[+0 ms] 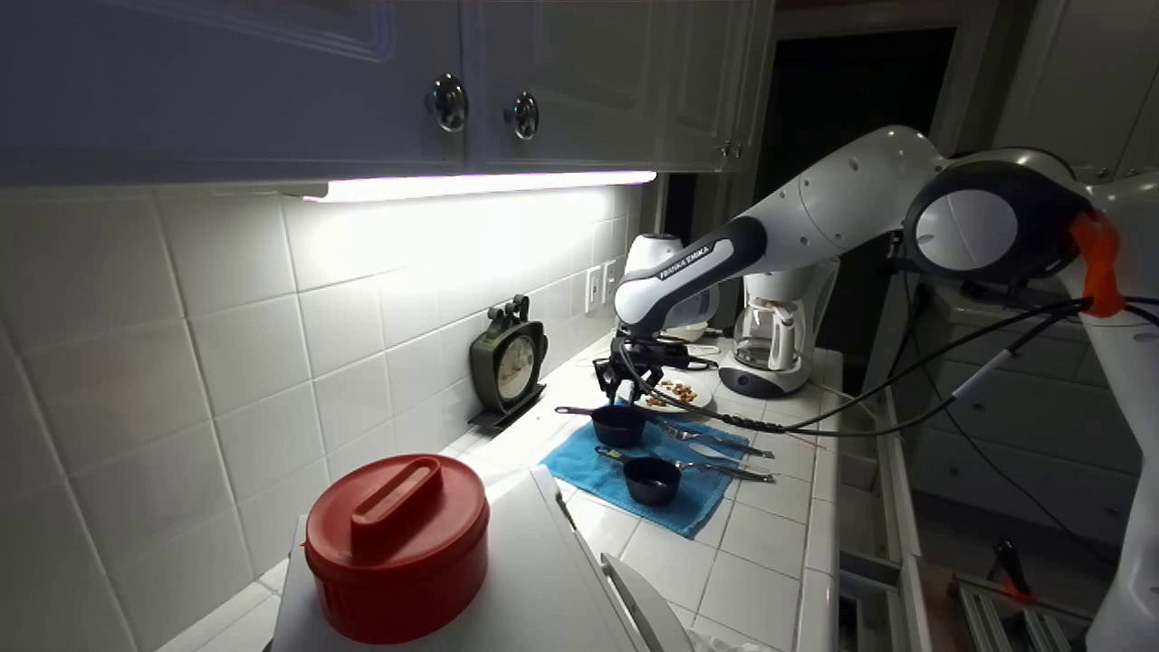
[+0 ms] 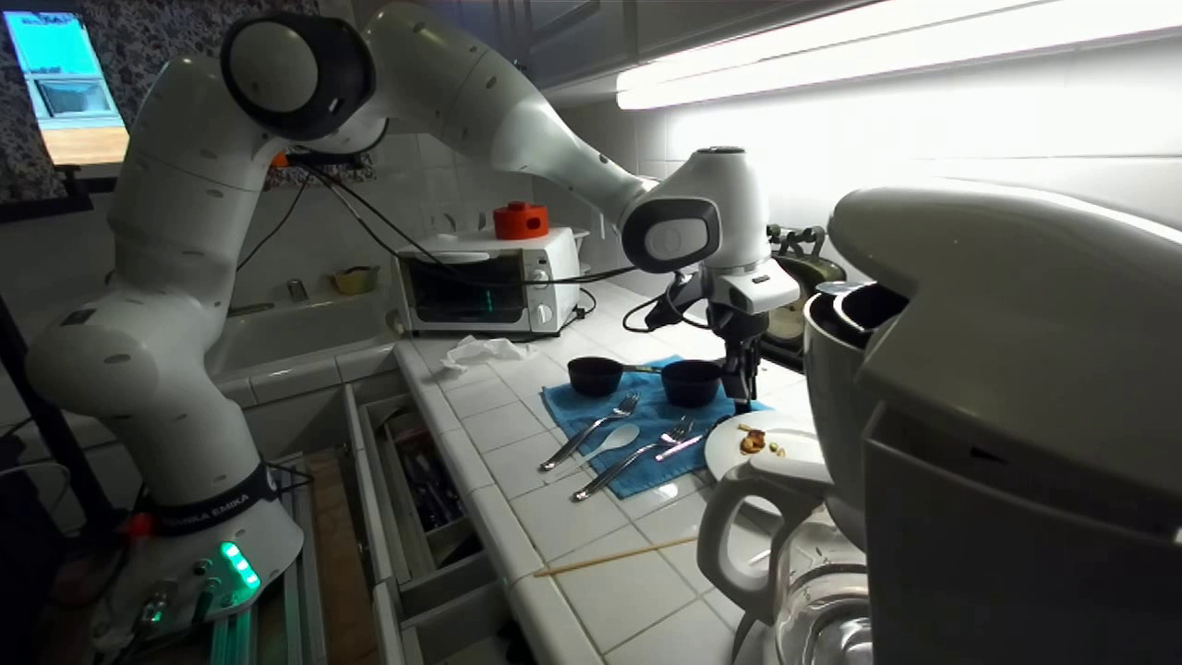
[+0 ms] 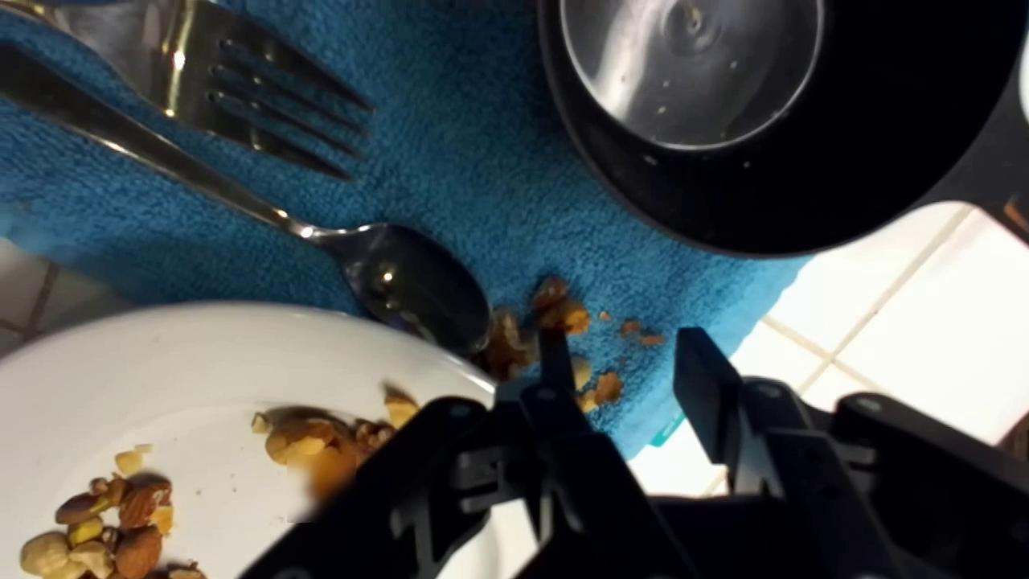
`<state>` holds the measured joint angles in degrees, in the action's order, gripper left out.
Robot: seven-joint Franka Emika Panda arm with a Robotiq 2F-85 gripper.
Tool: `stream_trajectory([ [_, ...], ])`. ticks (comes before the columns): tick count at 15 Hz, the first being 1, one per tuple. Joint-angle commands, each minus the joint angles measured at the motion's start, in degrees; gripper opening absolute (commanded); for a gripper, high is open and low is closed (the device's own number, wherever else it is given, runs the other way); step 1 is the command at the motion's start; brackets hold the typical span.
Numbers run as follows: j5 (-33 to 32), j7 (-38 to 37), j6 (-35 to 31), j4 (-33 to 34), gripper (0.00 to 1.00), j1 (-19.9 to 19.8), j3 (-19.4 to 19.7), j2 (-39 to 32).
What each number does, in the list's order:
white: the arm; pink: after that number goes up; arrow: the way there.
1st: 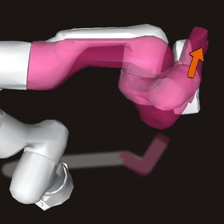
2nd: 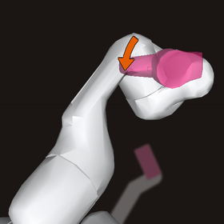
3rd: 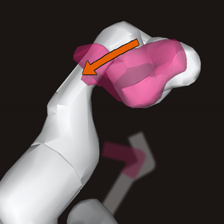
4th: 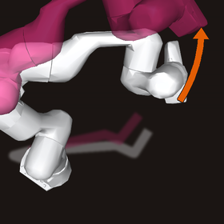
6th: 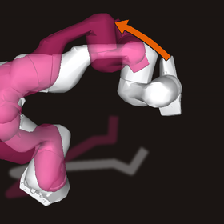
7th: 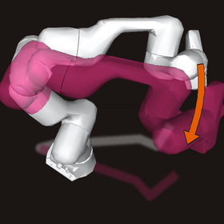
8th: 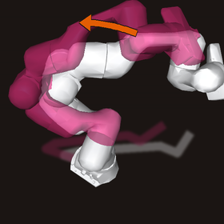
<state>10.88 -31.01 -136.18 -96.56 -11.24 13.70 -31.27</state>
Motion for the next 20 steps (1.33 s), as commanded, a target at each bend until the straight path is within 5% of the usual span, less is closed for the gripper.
stream_trajectory([
  [1,0.16,0.77,2.32,1.52,0.42,-0.39,-0.02,-0.68],
  [8,-0.38,0.48,3.08,1.31,0.34,-0.19,0.43,-0.68],
  [9,-0.36,0.43,3.10,1.31,0.15,-0.22,0.49,-0.69],
  [14,-0.36,0.52,3.33,1.40,0.01,-0.21,0.54,-0.83],
  [20,-0.47,0.45,3.39,1.23,0.15,-0.09,0.60,-0.58],
])
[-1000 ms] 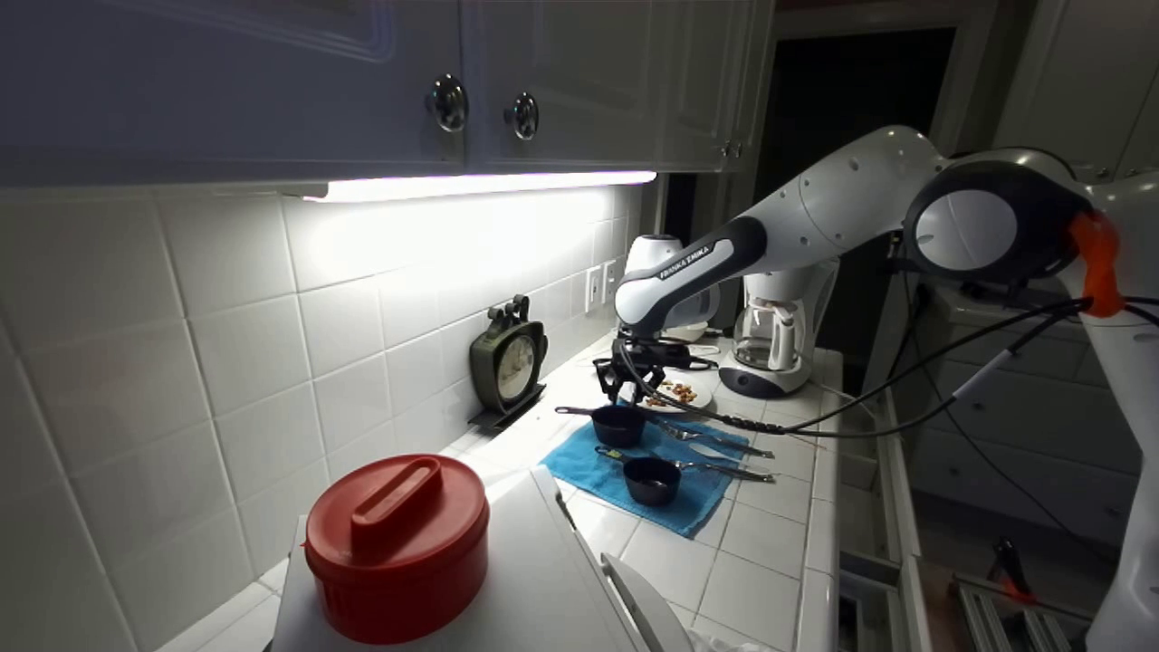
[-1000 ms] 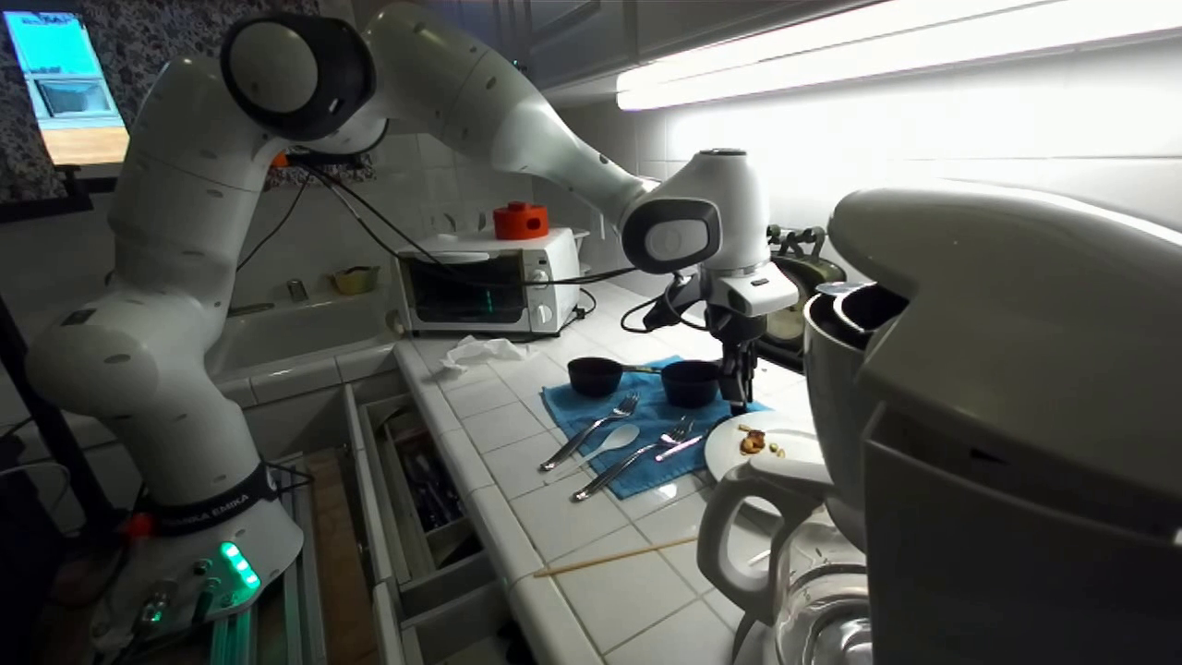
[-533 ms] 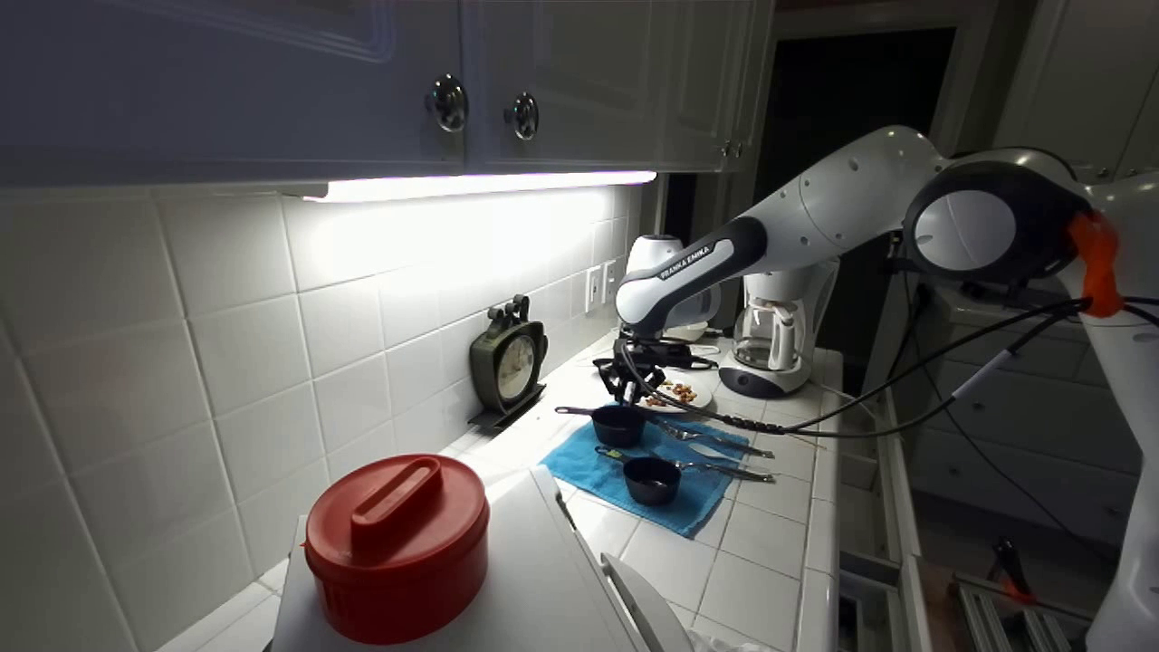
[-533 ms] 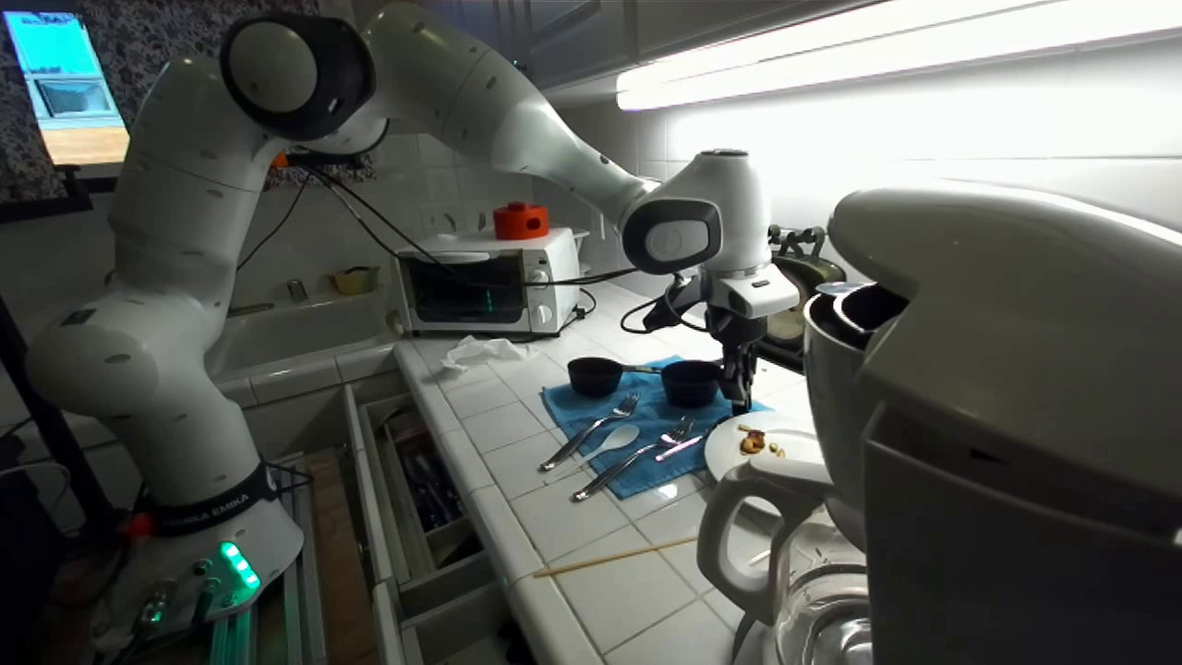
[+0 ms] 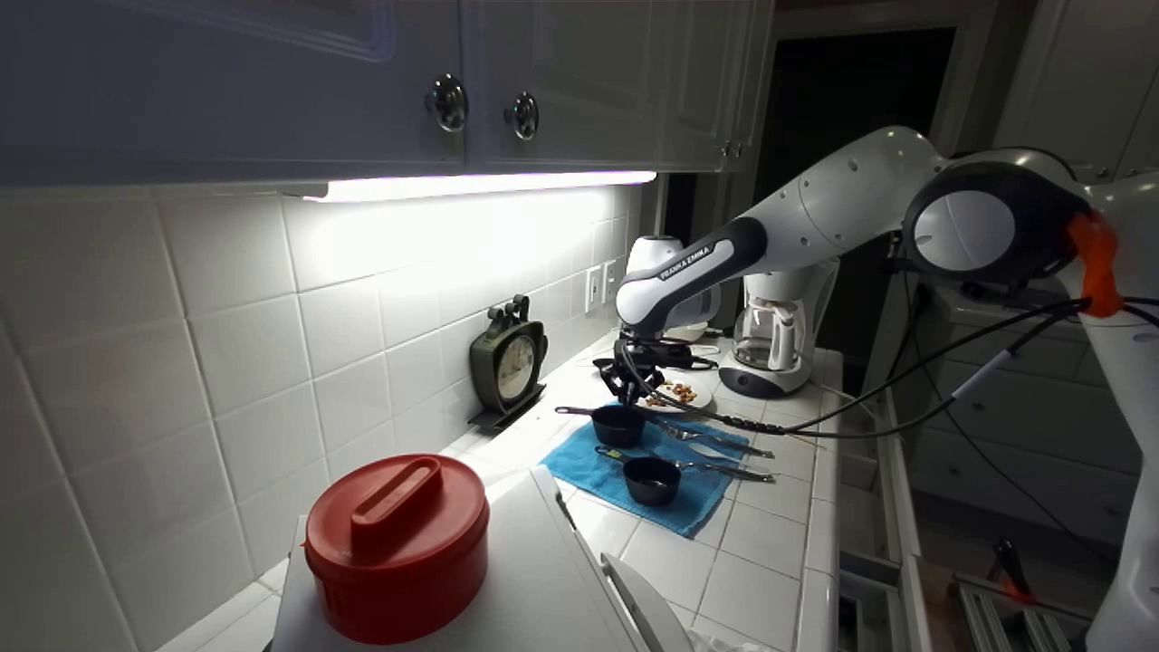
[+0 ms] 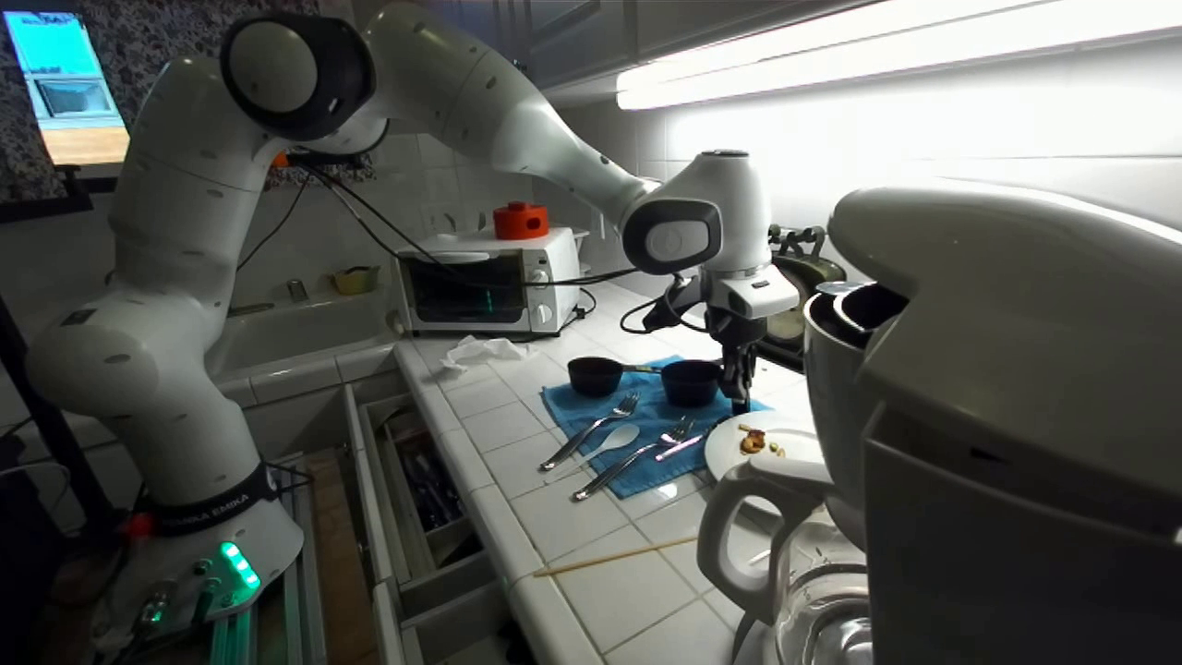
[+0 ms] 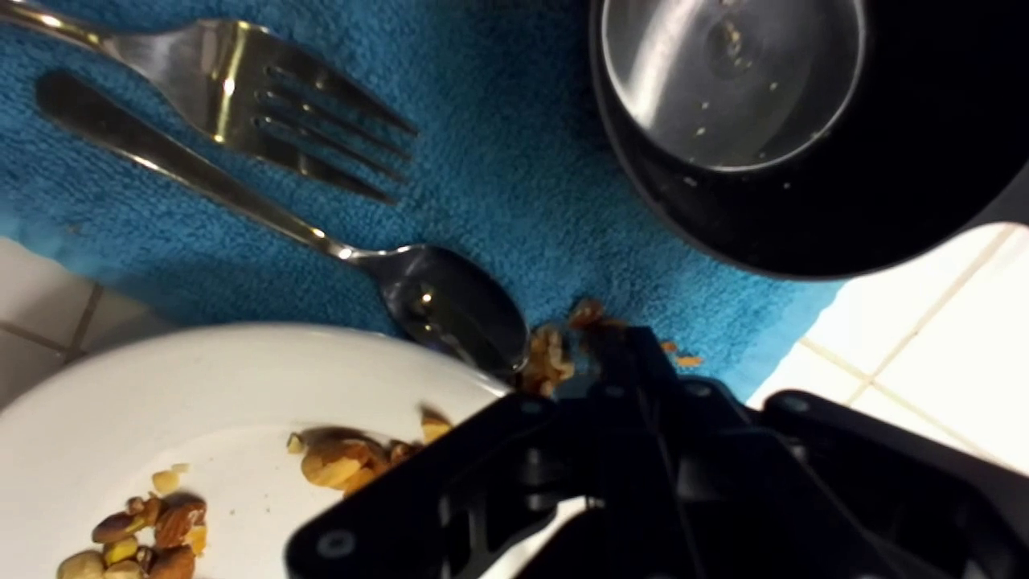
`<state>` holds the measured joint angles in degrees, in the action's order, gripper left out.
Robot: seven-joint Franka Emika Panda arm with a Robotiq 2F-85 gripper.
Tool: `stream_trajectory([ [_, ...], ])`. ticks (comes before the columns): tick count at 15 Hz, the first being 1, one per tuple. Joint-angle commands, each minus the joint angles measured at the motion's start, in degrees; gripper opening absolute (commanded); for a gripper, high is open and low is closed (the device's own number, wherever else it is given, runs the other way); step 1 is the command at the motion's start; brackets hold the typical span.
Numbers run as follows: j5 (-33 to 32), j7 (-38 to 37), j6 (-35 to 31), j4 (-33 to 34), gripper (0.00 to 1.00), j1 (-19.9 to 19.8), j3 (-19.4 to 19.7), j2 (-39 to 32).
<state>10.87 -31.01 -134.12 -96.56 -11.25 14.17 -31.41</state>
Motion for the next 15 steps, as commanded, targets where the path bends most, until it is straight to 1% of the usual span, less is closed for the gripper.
stream_trajectory([
  [1,-0.45,0.43,1.28,1.11,0.33,-0.06,0.14,-0.30],
  [3,-0.48,0.46,1.10,0.90,0.42,-0.02,0.15,-0.10],
  [6,-0.56,0.46,1.21,0.84,0.64,0.06,0.15,-0.04],
  [8,-0.55,0.53,1.25,0.84,0.76,0.13,0.11,-0.07],
  [9,-0.51,0.59,1.29,0.90,0.71,0.12,0.07,-0.13],
  [10,-0.56,0.55,1.31,0.94,0.57,0.16,0.09,-0.21],
  [11,-0.64,0.56,1.34,0.97,0.45,0.18,0.10,-0.24],
  [12,-0.66,0.53,1.35,1.00,0.43,0.19,0.11,-0.28],
  [15,-0.74,0.58,1.38,1.01,0.21,0.19,0.13,-0.30],
])
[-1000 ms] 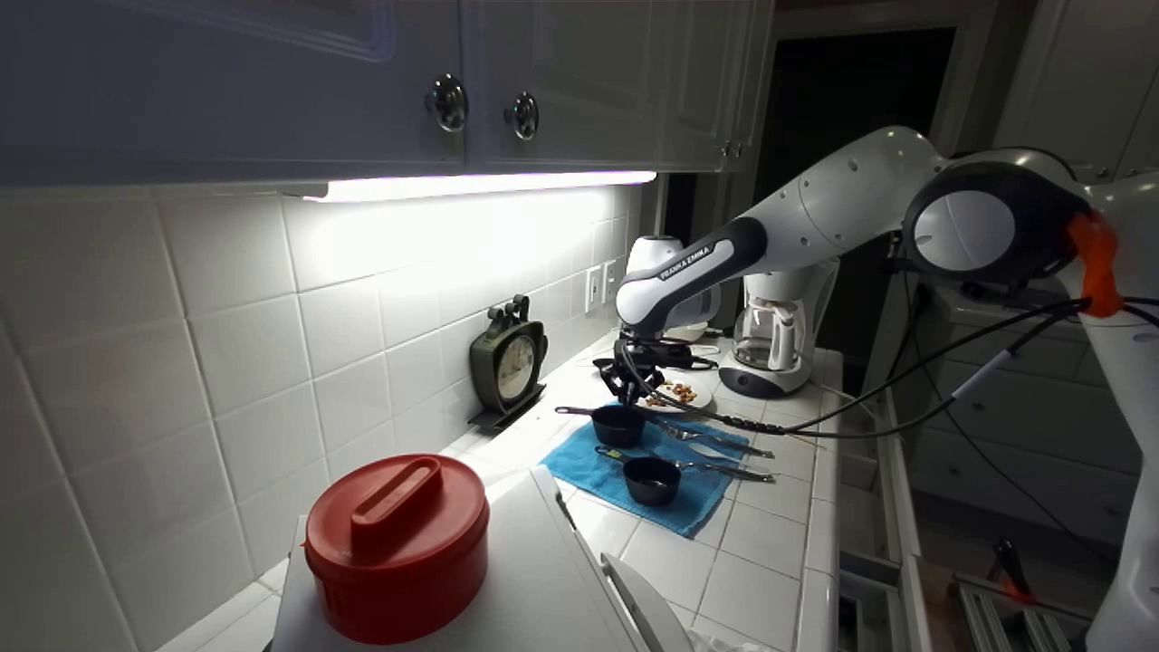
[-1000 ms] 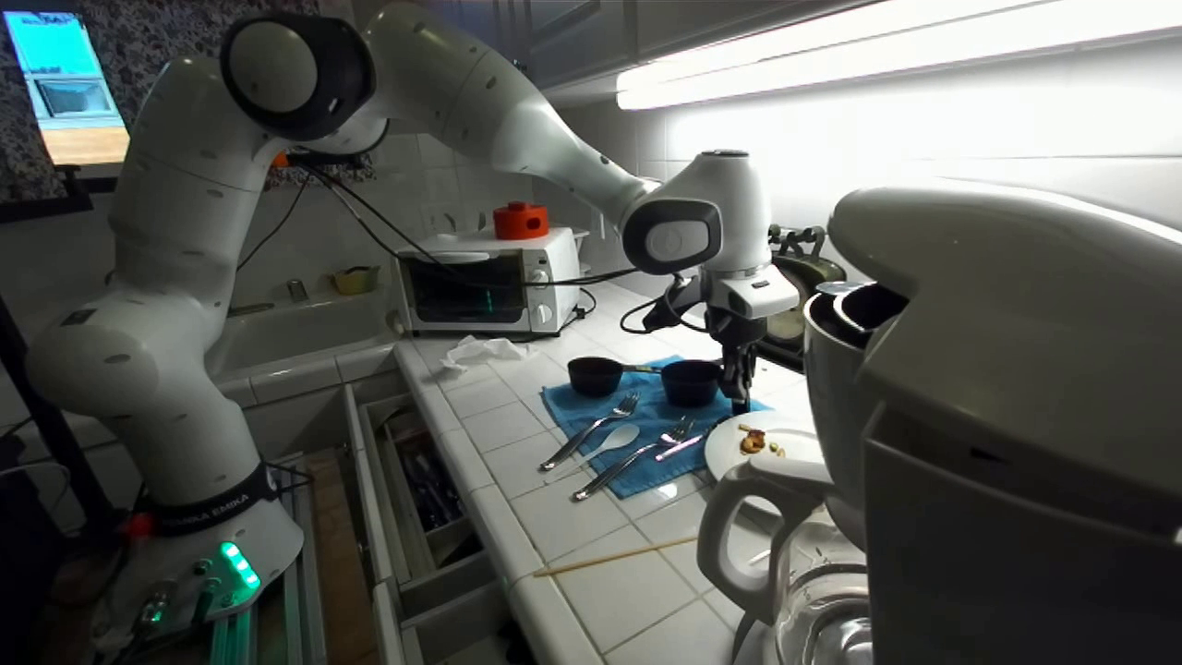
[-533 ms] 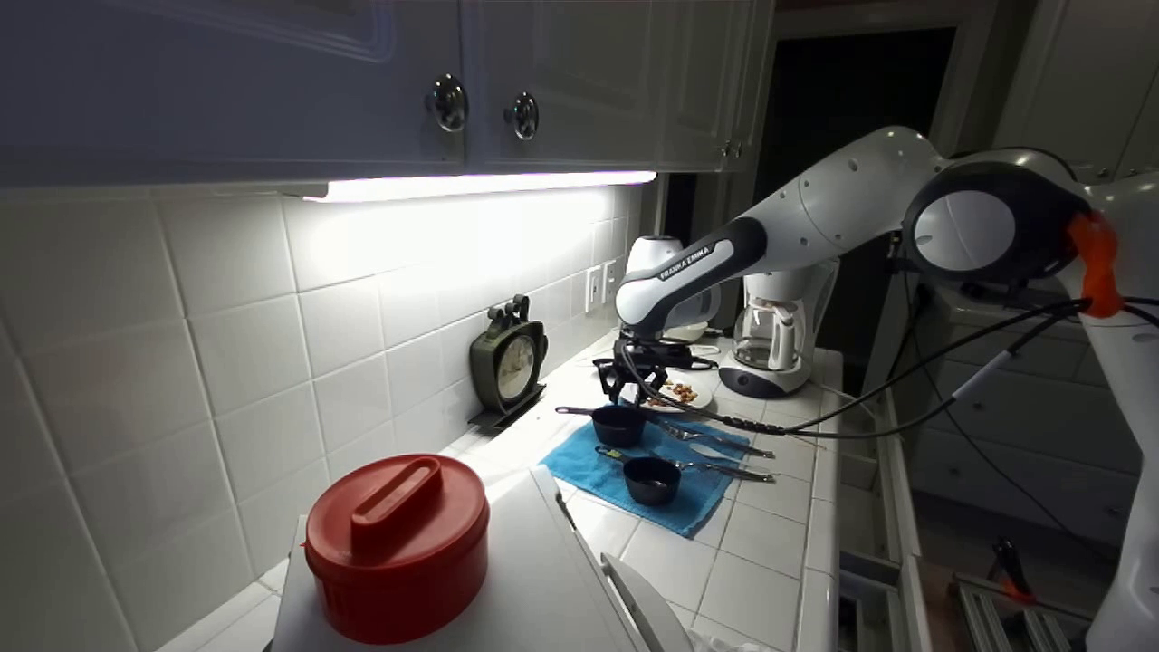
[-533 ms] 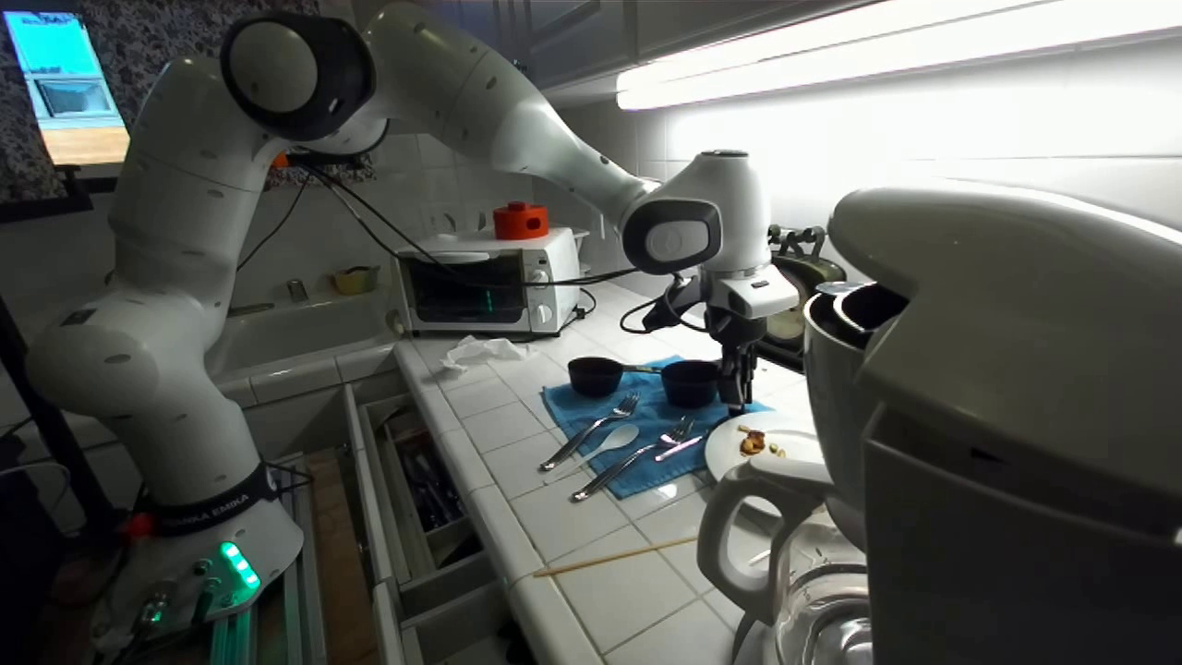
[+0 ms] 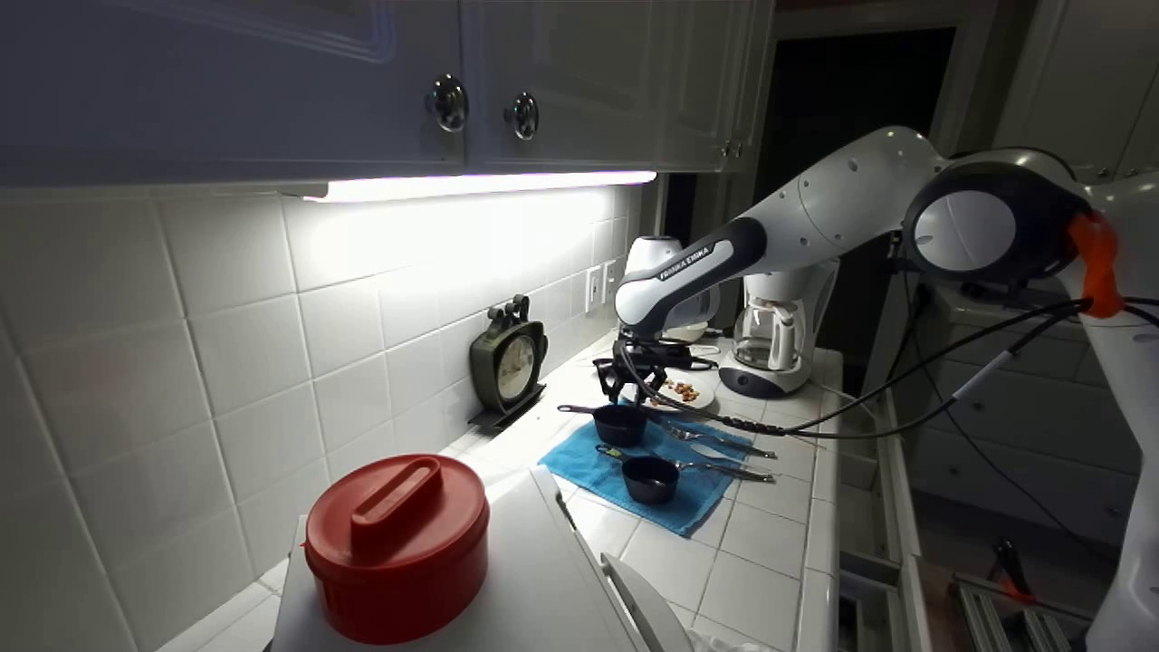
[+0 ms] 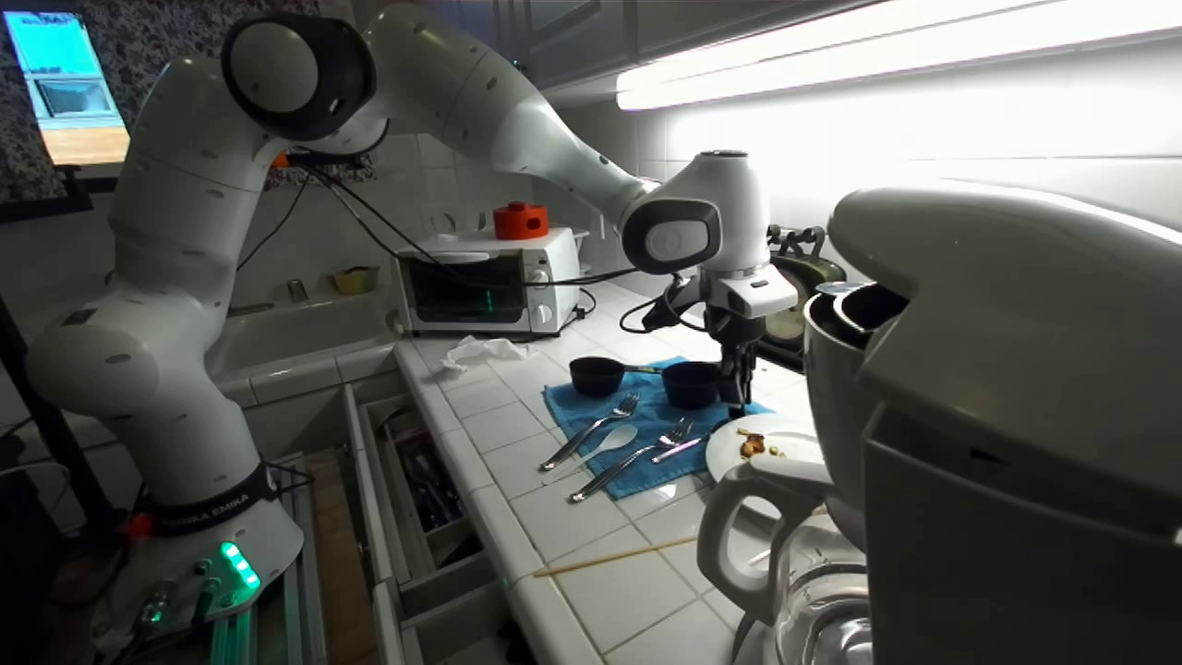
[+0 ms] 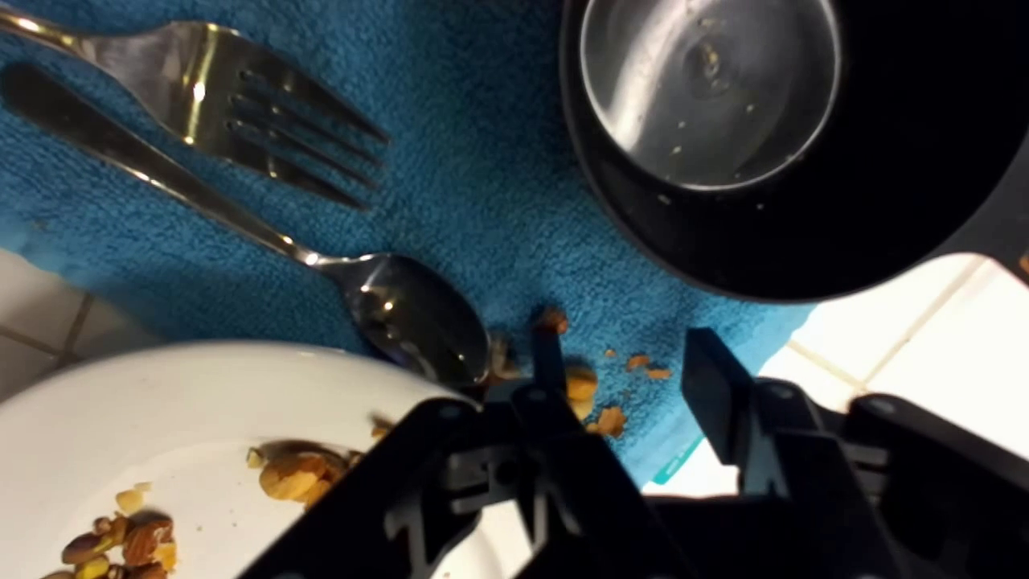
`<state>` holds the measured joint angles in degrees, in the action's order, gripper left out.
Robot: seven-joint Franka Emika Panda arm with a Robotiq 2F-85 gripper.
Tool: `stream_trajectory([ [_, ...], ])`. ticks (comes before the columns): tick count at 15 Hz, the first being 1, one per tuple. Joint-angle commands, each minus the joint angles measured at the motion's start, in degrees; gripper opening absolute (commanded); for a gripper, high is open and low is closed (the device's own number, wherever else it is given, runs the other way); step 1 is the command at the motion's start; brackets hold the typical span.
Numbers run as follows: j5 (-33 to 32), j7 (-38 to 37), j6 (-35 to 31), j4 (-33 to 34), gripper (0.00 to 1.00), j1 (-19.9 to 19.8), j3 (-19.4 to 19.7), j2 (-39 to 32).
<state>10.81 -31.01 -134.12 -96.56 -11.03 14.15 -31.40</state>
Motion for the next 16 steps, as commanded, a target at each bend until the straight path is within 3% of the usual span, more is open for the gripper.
stream_trajectory([
  [1,-0.74,0.53,1.36,0.98,0.19,0.00,0.19,-0.30],
  [5,-0.81,0.62,1.47,1.03,0.03,-0.03,0.19,-0.33],
  [10,-1.15,0.40,0.90,0.43,0.10,0.29,0.42,0.50],
  [11,-1.23,0.45,0.83,0.40,0.34,0.30,0.43,0.59],
  [12,-1.34,0.34,0.79,0.49,0.36,0.31,0.49,0.54],
  [15,-1.51,0.35,0.55,1.00,0.55,0.26,0.47,-0.33],
  [16,-1.58,0.35,0.45,1.07,0.54,0.28,0.46,-0.61],
])
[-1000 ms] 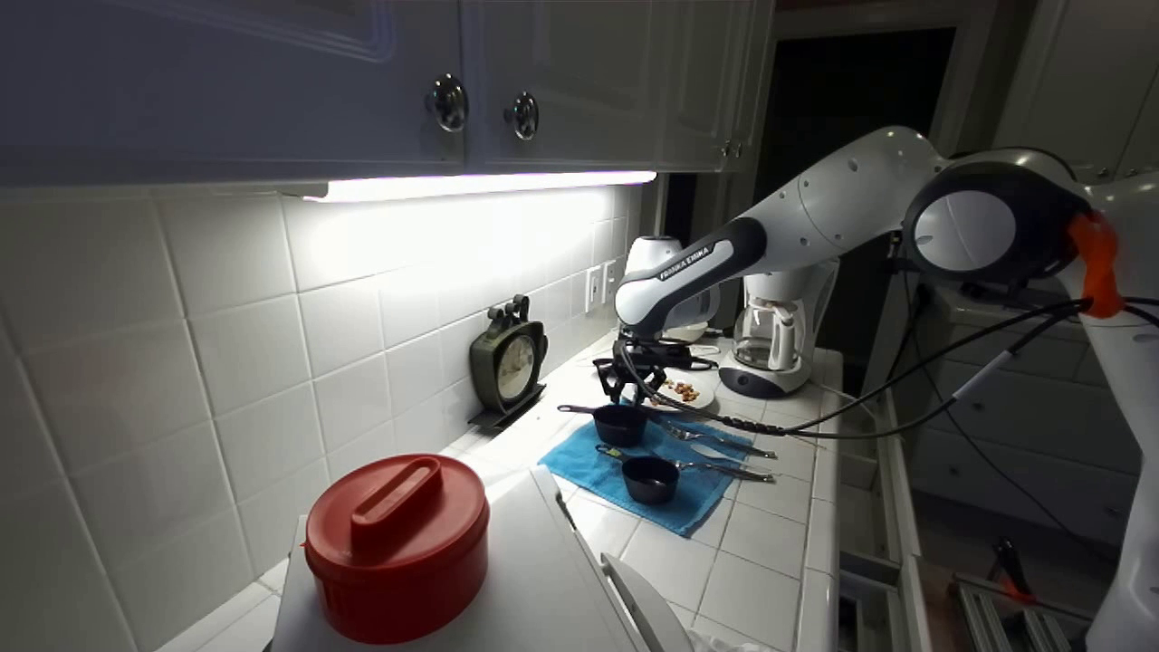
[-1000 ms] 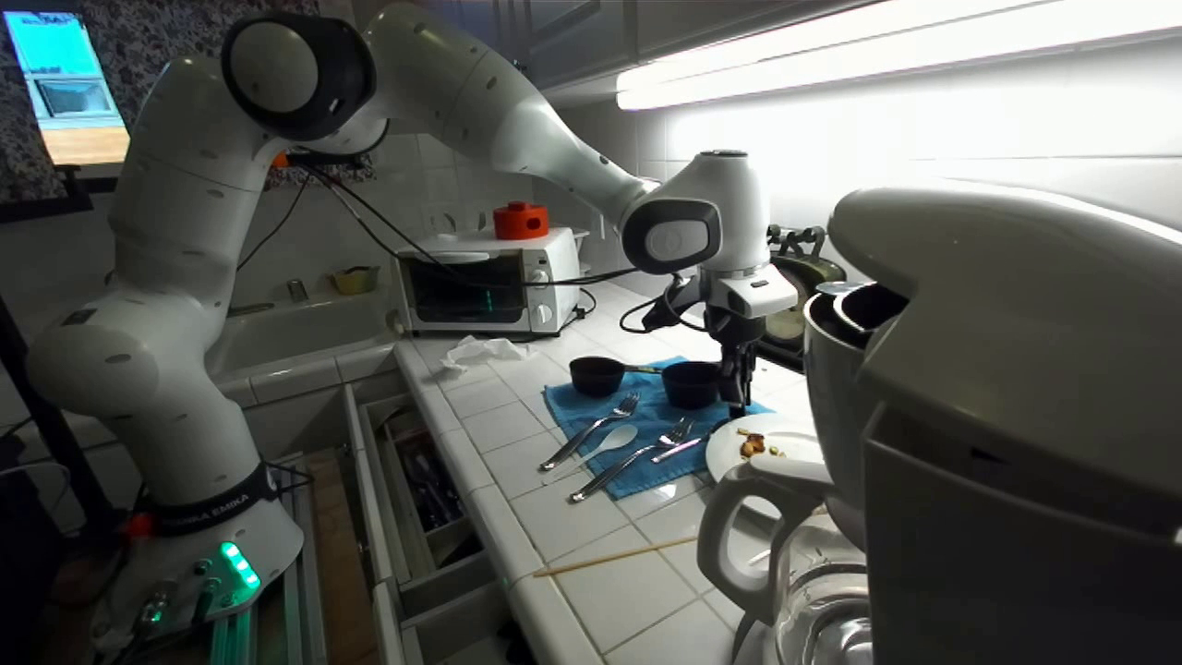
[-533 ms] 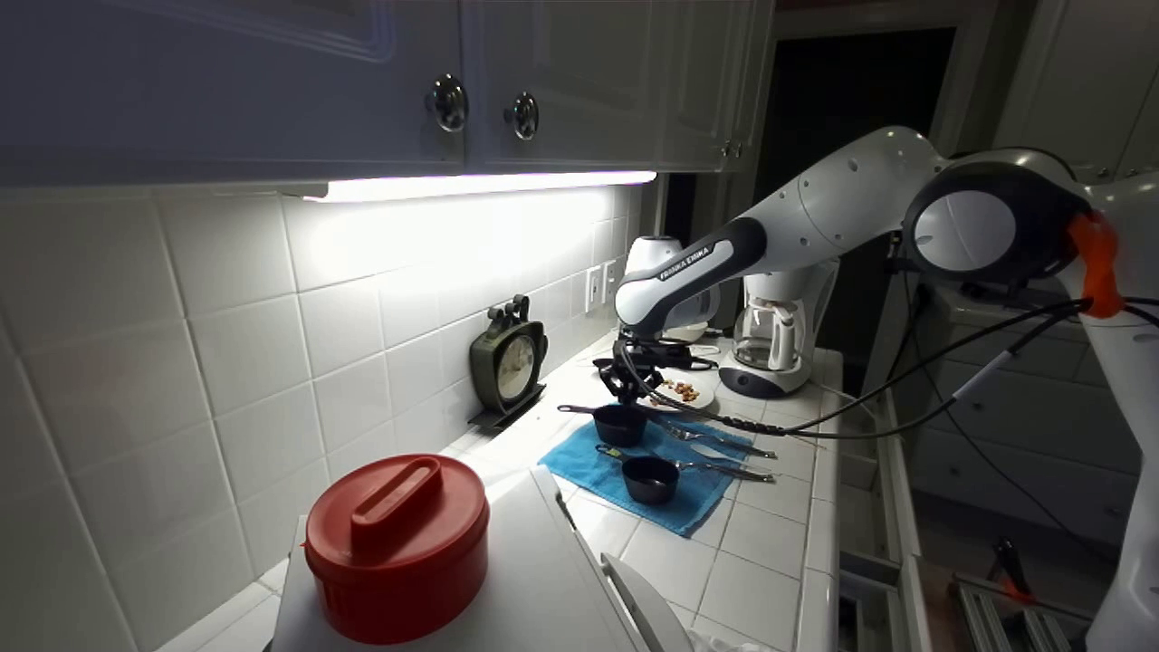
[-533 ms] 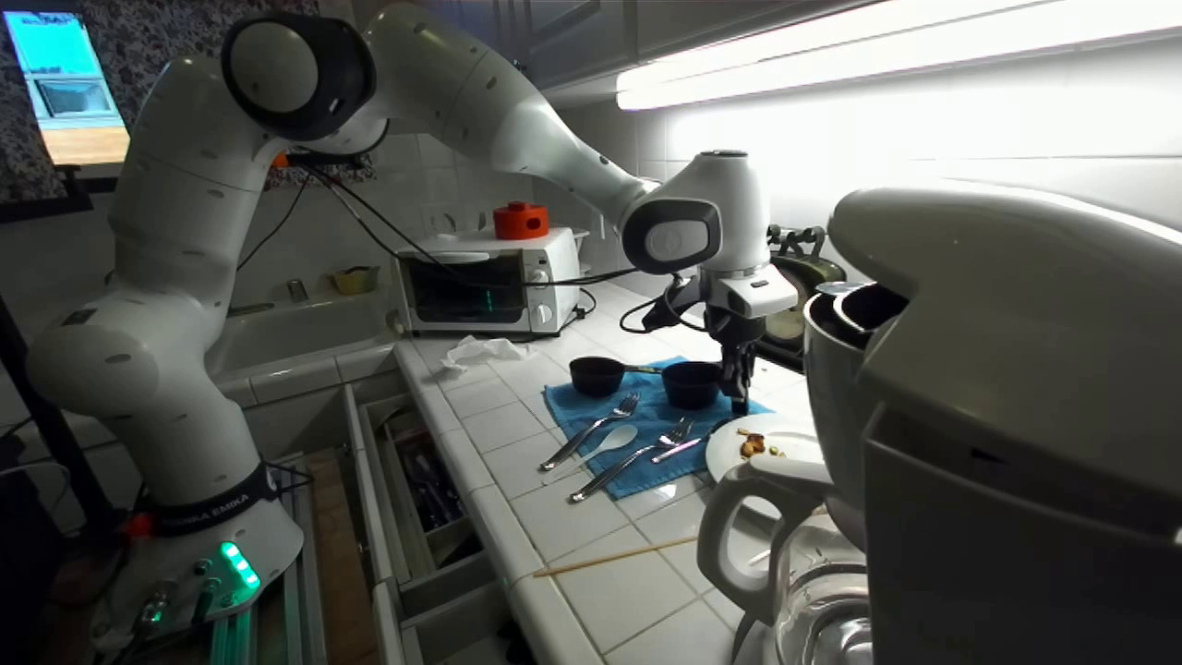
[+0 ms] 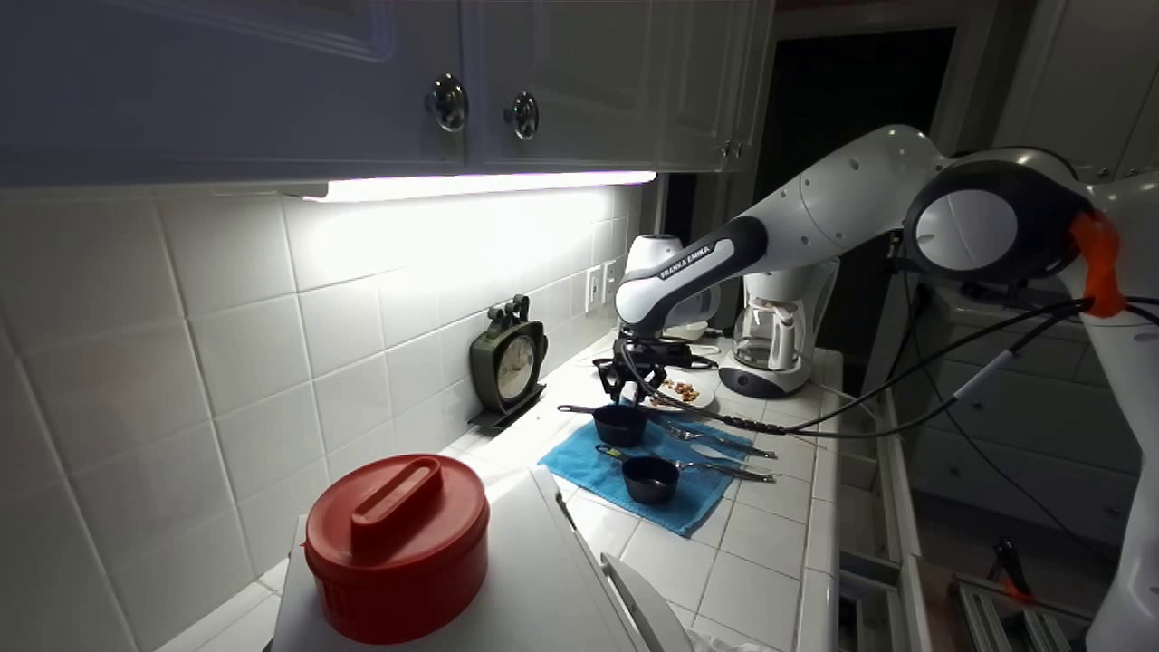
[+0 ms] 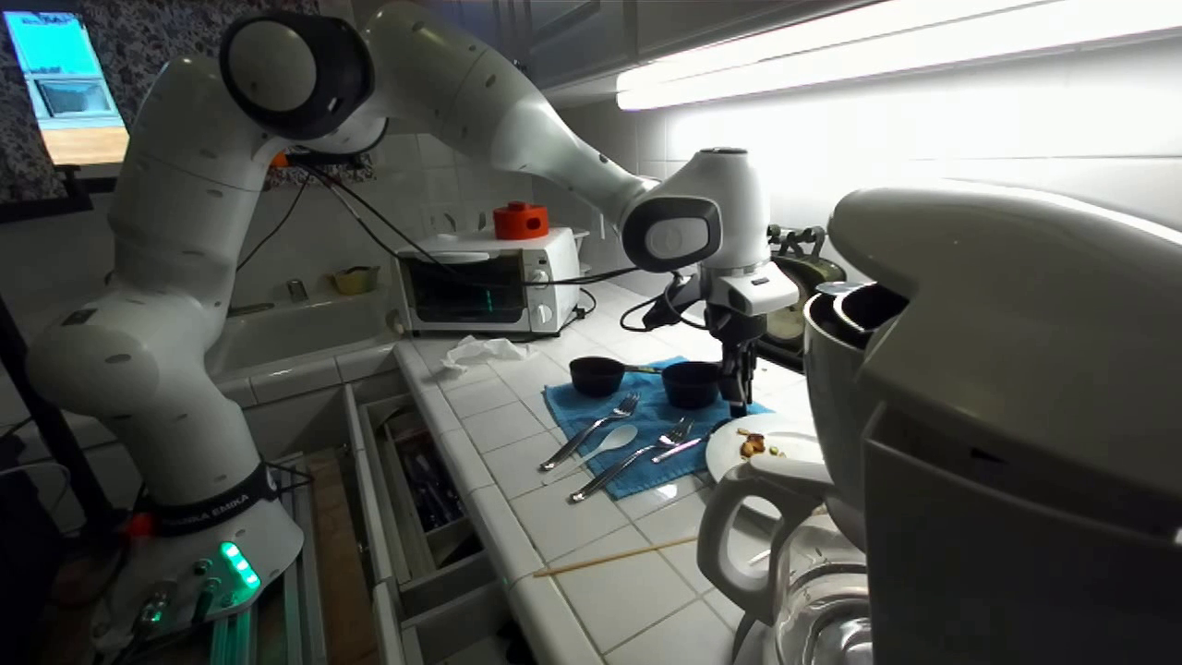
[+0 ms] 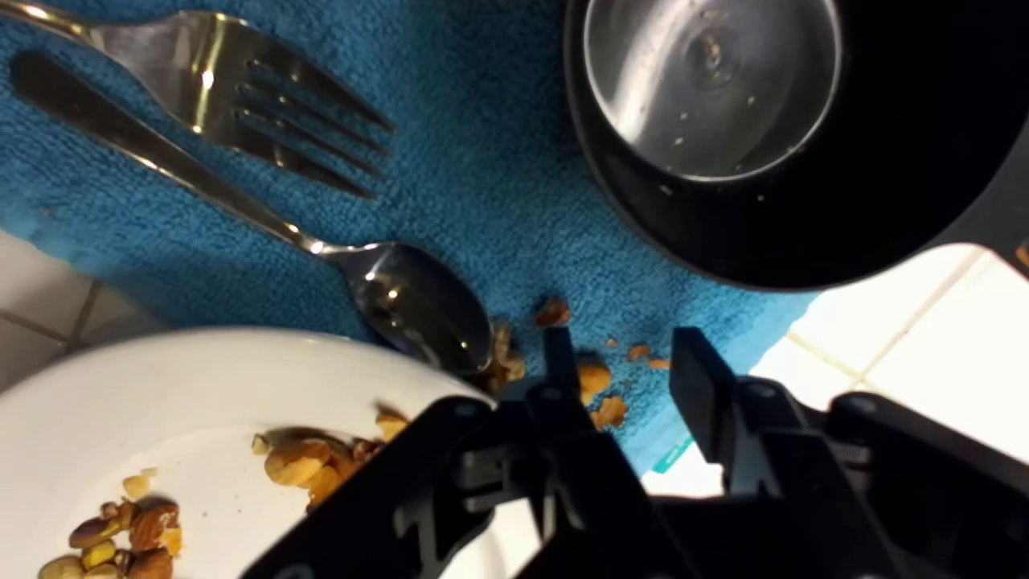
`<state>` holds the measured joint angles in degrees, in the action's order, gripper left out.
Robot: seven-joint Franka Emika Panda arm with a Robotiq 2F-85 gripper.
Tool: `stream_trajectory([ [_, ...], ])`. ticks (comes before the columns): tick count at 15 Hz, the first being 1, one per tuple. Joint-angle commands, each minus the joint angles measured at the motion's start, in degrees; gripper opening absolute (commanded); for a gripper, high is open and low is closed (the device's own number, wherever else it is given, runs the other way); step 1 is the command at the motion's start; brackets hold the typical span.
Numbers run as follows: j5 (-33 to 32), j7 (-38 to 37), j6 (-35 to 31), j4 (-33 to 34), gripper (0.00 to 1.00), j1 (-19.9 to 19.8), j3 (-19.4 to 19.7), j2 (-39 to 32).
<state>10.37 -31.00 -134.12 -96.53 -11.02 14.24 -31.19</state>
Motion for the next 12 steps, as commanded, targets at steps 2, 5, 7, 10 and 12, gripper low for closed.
stream_trajectory([
  [2,-1.47,0.30,0.18,1.22,0.50,0.38,0.47,-1.44],
  [5,-1.75,0.31,0.25,1.51,0.38,0.32,0.56,-2.01],
  [7,-2.01,0.28,0.20,1.58,0.29,0.33,0.72,-2.07],
  [10,-2.29,0.28,-0.03,1.34,0.34,0.44,0.86,-1.70],
  [12,-2.45,0.27,-0.09,1.33,0.34,0.51,0.86,-1.64],
])
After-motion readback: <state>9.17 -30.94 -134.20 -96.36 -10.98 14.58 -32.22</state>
